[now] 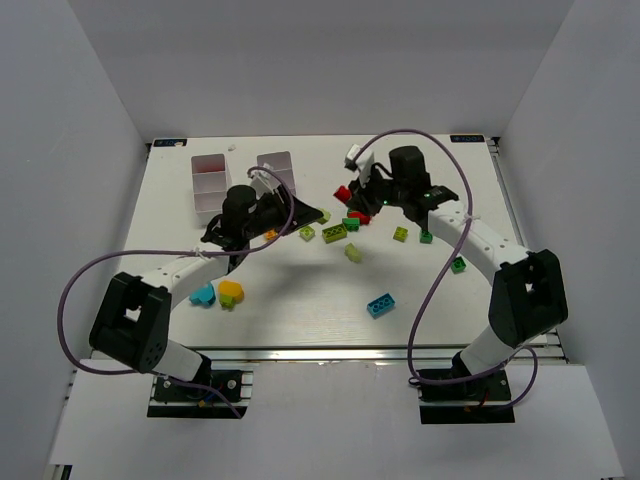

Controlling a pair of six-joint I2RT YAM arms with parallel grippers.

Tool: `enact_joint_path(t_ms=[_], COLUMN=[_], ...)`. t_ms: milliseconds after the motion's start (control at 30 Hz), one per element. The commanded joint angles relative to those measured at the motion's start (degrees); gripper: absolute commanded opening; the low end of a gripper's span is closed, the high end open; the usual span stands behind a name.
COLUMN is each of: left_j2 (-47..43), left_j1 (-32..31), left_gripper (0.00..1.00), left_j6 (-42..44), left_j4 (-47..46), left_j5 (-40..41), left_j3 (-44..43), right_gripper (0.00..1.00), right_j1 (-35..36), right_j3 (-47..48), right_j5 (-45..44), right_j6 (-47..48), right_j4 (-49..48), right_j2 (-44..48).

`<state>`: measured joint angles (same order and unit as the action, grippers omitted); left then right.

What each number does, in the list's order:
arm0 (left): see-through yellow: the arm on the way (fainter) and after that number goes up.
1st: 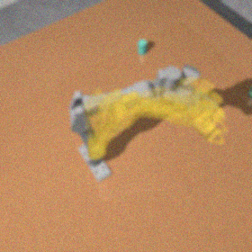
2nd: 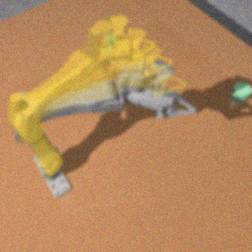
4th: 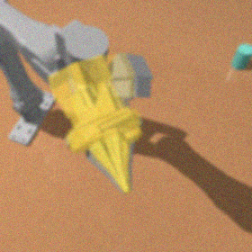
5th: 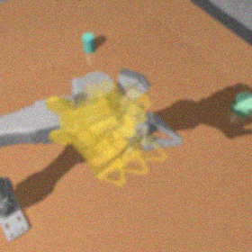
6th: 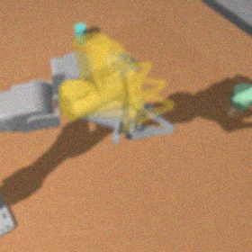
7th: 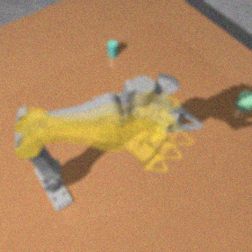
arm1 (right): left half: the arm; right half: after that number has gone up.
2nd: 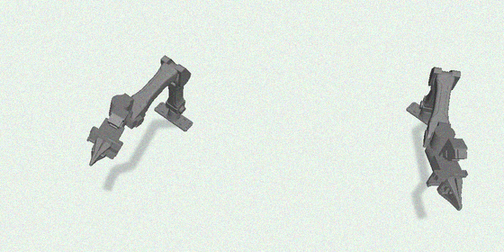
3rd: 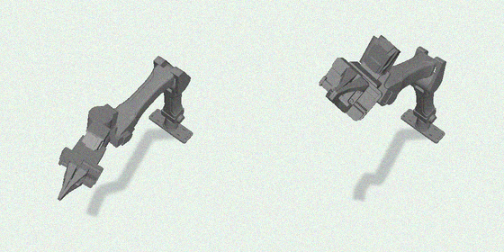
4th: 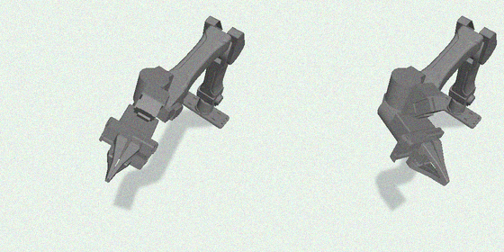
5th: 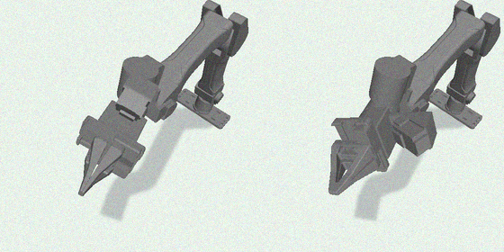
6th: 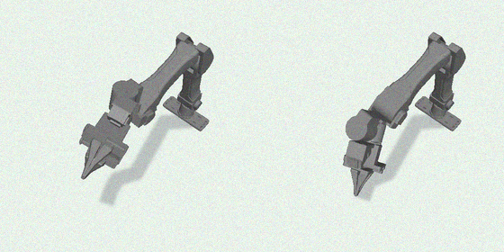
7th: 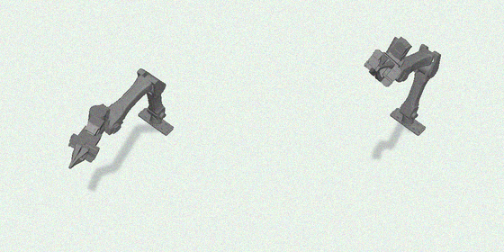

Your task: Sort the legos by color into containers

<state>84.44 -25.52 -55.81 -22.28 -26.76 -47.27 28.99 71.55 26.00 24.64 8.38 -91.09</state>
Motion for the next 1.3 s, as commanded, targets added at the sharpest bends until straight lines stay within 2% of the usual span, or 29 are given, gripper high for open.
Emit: enact_joint_path(t_ms=[0, 133, 200, 233, 433, 600, 700, 1000, 1267], left_j2=[-4.2, -5.3, -4.5, -1.9, 8.8, 14.6, 15.6, 17.0, 20.0], left_j1=[3.4, 6.9, 7.4, 7.4, 6.5, 4.3, 3.4, 3.2, 2.7], left_gripper=[0.03, 0.02, 0.02, 0.02, 0.03, 0.04, 0.05, 0.09, 0.21], left_j6=[5.3, 7.3, 11.1, 14.8, 20.2, 21.9, 21.7, 22.9, 23.5], left_j4=[11.8, 17.9, 22.3, 31.3, 40.6, 42.8, 42.0, 41.0, 40.4], left_j5=[3.6, 6.8, 9.4, 14.4, 25.7, 35.3, 38.5, 40.6, 42.1], left_j3=[-1.0, -2.7, -7.1, -12.4, -25.0, -31.6, -32.4, -33.3, -35.7], right_gripper=[0.0, 0.0, 0.0, 0.0, 0.0, 0.0, 0.0, 0.0, 0.0], right_j1=[-4.2, -5.2, -5.3, -5.3, -5.3, -5.3, -5.3, -5.3, -5.4], right_j3=[3.4, 3.3, 2.8, 2.3, 1.1, 0.6, 0.7, 1.0, 1.1], right_j5=[-5.9, -6.0, -6.3, -6.0, -5.5, -5.2, -5.1, -4.8, -4.9], right_j6=[-3.0, -2.6, -2.7, -3.0, -3.9, -3.8, -3.7, -3.8, -3.6], right_j4=[-5.4, -5.7, -6.4, -6.4, -6.7, -6.6, -6.4, -6.3, -6.1], right_j2=[-0.7, -0.8, -0.5, -0.2, 0.6, 1.1, 0.9, 0.5, 0.6])
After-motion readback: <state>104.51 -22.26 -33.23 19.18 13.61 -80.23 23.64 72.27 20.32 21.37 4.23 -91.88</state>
